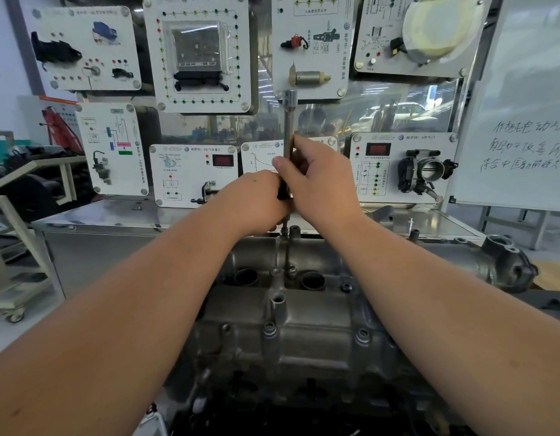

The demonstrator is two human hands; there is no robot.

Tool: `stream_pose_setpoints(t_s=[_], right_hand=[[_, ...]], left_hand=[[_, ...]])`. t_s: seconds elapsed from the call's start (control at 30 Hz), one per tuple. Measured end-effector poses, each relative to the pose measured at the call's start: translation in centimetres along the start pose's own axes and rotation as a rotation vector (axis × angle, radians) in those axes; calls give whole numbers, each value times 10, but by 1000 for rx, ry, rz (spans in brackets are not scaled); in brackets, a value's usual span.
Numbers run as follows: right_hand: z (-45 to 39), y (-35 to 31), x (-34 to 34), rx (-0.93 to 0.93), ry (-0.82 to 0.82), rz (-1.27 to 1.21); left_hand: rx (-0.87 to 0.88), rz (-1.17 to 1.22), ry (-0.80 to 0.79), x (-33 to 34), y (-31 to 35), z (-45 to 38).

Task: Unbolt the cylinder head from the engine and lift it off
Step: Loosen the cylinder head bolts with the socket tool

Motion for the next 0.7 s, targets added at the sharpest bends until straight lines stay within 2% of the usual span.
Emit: stream_pose_setpoints(t_s=[0.23,0.43,0.63,0.7], right_hand=[[-2,5,7,52,-74,-56],[0,2,-3,44,7,-31],[0,3,6,41,-80,-79],[2,4,4,56,-56,-109]], left_hand=[[-2,10,-16,1,1,1],[-4,-22,15,0,1,0],[-17,0,-12,2,0,2],[-15,-5,-7,2,1,2]])
Point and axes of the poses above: each hand's wrist, its own z-axis away from the middle knuckle, its own x-axis out of the palm, y = z × x, the point moved 9 cm from there along -z, towards the middle knuckle, and after that the axes turned 13 degrees about z, right-handed, at the moved point
